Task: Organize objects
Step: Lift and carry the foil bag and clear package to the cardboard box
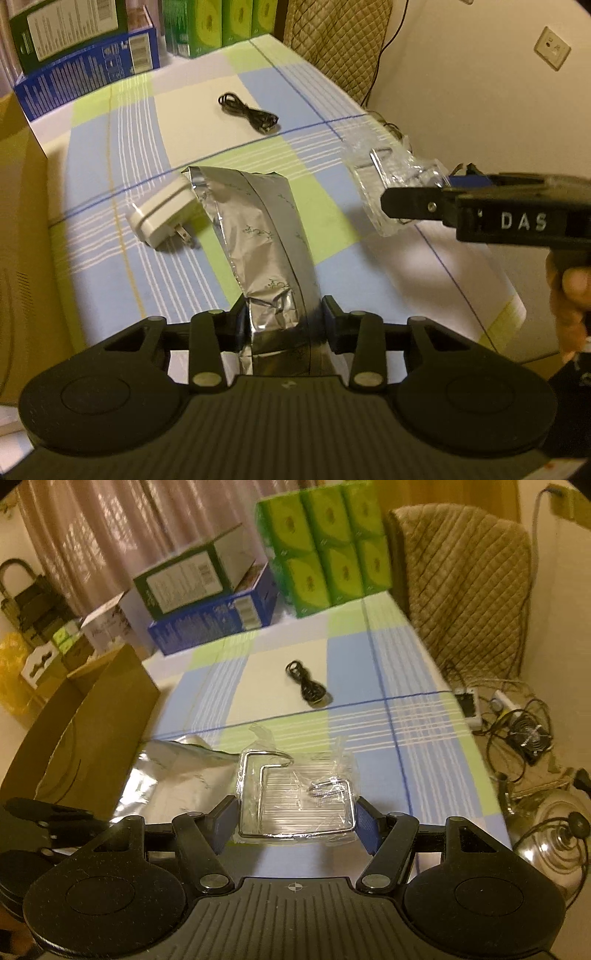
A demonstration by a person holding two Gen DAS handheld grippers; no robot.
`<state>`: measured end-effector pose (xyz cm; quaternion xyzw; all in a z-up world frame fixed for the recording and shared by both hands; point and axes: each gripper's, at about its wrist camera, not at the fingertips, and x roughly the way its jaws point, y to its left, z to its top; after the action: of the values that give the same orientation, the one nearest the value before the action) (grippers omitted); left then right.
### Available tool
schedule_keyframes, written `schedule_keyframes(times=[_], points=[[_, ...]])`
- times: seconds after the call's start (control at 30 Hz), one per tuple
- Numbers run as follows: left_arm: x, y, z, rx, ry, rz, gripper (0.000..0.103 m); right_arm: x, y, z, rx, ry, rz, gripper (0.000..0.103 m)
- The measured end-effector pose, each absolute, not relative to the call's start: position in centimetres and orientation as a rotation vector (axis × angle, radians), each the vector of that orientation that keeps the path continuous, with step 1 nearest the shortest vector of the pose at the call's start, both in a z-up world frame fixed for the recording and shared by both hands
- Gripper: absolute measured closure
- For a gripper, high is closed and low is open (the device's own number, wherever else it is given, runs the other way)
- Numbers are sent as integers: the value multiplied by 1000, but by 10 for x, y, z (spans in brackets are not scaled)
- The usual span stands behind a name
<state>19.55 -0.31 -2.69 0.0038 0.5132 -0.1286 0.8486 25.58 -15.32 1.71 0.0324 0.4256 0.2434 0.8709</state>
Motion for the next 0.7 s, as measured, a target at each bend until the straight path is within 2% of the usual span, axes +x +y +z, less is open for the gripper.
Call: schedule_keyframes(times=[0.23, 0.7], points=[[175, 4, 6, 39, 1040, -261, 69, 226, -169, 23, 93, 868, 501, 40], [138, 29, 71, 47, 952, -226, 69, 187, -158, 78, 107, 786, 528, 40]])
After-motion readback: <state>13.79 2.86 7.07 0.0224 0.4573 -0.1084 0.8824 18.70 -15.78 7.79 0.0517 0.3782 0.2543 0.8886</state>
